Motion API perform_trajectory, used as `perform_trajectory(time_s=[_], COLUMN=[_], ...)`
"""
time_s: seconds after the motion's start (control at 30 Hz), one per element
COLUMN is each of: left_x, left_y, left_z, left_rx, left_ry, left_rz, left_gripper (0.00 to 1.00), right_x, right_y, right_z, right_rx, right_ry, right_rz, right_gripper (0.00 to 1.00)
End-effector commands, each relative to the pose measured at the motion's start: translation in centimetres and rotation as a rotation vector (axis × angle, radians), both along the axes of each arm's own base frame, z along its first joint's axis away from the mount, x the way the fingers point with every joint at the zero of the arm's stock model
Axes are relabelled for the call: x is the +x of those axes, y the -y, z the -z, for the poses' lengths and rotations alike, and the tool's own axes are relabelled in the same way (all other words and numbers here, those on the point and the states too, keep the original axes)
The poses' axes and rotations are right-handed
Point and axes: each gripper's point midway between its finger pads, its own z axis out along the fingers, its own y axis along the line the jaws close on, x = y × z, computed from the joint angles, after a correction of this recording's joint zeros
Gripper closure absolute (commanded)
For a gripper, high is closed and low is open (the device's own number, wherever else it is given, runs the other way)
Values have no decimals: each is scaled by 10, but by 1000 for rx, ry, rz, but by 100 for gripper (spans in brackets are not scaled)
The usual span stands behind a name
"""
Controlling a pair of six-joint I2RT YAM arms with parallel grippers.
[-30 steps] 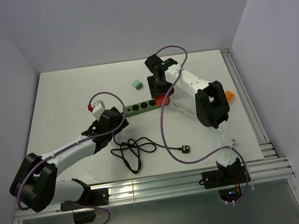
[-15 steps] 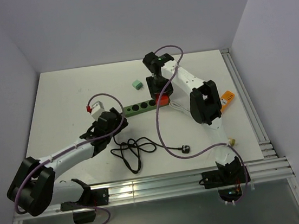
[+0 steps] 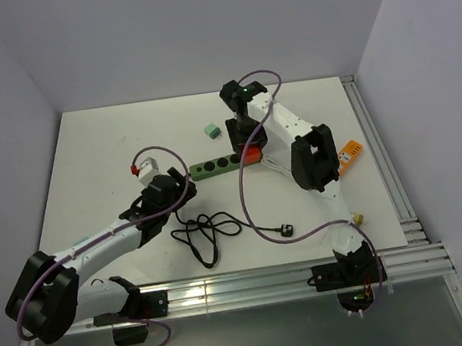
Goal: Insert the plug
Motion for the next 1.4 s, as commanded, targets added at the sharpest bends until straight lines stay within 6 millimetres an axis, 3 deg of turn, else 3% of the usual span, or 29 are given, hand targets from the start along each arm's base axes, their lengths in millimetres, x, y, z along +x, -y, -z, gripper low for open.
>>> perform_trajectory(time_s=[0.0,0.13,0.23,0.27,0.33,0.37,0.43,0.53,0.6,0.63,0.73,0.77,0.8,0.83,0.9,1.03,1.1,1.23,1.27,1.3,1.33,1.37], left_x=[3,-1,-1,-1,-3,-4,-5,-8,-9,-11,-13,-13,-13,-14,-17,-24,-27,-24,-21,-21,-19,-15], left_y=[3,1,1,1,0,-1,-2,-7,-8,-8,-14,-15,-16,-18,-20,-26,-34,-45,-44,-46,-46,-45], left_z=[-14,-11,-15,-18,-20,-22,-26,-30,-35,-39,-46,-50,-52,-55,-56,-63,-67,-85,-97,-97,-94,-106], left_rx=[-32,-24,-26,-31,-27,-28,-33,-26,-26,-28,-13,-11,-5,-4,1,-3,17,80,86,123,150,151], left_ry=[44,35,39,44,45,47,53,54,61,64,68,73,78,82,79,99,104,133,148,129,108,115], left_rz=[14,19,19,23,23,23,21,13,15,17,4,5,1,-2,1,8,-16,-34,-30,-18,-16,-23], left_gripper=[23,23,22,22,22,22,22,22,22,22,21,21,21,21,21,20,19,14,14,13,12,12], right_x=[-28,-16,7,18,39,44,59,70,72,67,48,44,33,25,13,-24,-31,-65,-68,-81,-88,-90], right_y=[2,-1,-6,-7,-12,-13,-17,-20,-20,-18,-7,-3,7,13,20,42,38,37,34,33,32,30], right_z=[95,73,45,30,3,-7,-36,-88,-110,-127,-146,-148,-131,-141,-131,-97,-97,-95,-97,-85,-92,-94], right_rx=[-57,-21,-6,-1,19,21,48,107,131,148,141,132,91,86,69,9,32,124,157,177,214,244], right_ry=[-151,-60,52,97,178,201,283,400,449,474,500,514,478,501,483,403,443,473,486,454,473,487], right_rz=[104,100,100,104,98,93,81,69,61,60,61,66,79,85,93,102,110,127,132,139,142,147], right_gripper=[97,68,52,47,18,17,4,0,0,0,0,0,0,0,0,0,0,2,4,6,7,8])
